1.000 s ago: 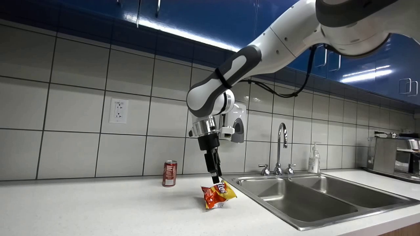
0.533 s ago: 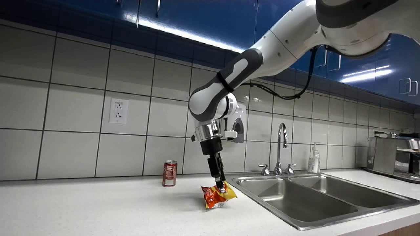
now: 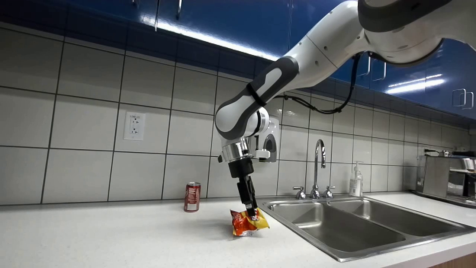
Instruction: Put the orange packet into the sink
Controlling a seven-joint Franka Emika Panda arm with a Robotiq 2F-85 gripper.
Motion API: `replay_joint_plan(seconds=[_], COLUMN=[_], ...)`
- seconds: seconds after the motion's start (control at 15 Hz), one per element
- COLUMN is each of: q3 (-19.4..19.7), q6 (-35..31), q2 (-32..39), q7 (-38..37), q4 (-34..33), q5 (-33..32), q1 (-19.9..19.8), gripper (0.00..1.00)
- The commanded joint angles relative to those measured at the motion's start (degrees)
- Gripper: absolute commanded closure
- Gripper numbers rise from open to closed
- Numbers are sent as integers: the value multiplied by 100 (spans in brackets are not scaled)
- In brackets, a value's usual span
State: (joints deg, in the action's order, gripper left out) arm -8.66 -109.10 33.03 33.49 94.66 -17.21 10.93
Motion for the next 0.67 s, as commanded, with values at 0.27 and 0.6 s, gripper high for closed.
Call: replay_joint_plan(seconds=[0.27,0.6], q3=[-90,-84], q6=[-44,0], q2=[-102,-90], q7=[76,80], q4=[115,91], q5=[-4,-17], q1=[-105,-97], gripper=[73,100])
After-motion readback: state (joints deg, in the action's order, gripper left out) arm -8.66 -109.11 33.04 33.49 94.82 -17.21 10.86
